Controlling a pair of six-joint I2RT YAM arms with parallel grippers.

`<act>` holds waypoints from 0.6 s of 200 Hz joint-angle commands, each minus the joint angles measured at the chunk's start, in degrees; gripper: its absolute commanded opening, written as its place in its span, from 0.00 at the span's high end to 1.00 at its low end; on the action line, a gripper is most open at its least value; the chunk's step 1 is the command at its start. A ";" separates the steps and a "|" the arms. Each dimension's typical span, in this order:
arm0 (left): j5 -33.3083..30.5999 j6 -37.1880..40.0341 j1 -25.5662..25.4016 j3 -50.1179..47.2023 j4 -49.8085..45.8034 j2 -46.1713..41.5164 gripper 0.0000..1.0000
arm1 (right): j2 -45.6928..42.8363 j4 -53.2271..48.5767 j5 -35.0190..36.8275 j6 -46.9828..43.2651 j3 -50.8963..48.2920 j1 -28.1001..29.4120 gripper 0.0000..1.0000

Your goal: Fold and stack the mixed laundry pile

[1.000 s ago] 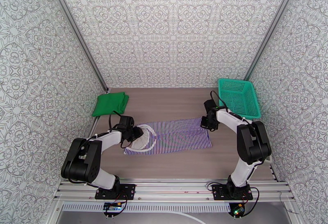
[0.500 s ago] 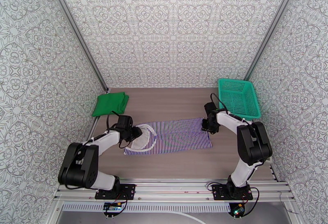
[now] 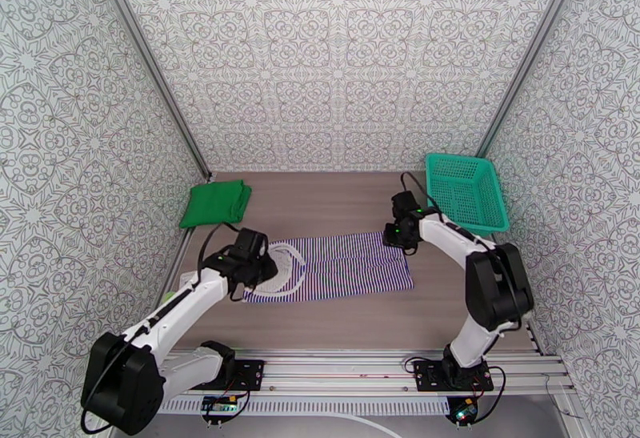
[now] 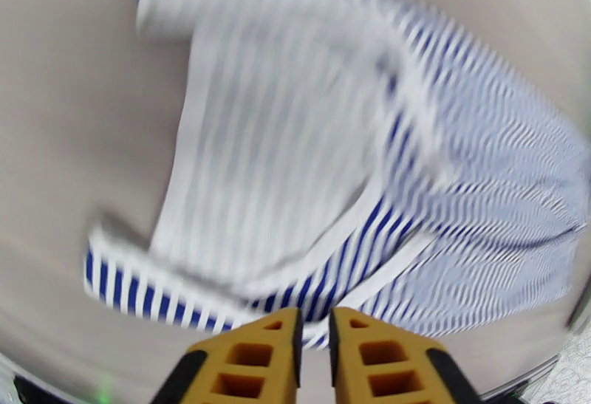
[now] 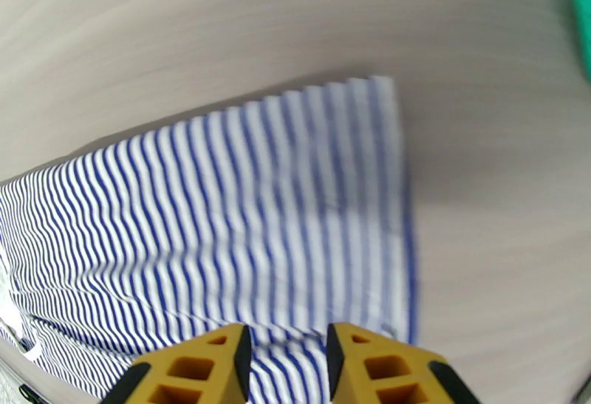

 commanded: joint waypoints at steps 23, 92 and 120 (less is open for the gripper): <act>-2.92 -9.69 -1.84 -7.36 0.29 -0.17 0.88 | 4.10 2.64 -4.03 -1.35 3.35 0.72 0.68; -1.95 -4.78 10.48 -9.68 13.71 10.76 0.94 | 4.16 1.25 -0.74 -2.52 3.47 0.55 0.68; -0.87 -0.57 14.94 -4.72 17.49 17.59 0.95 | 4.55 0.67 0.08 -1.96 4.03 0.09 0.67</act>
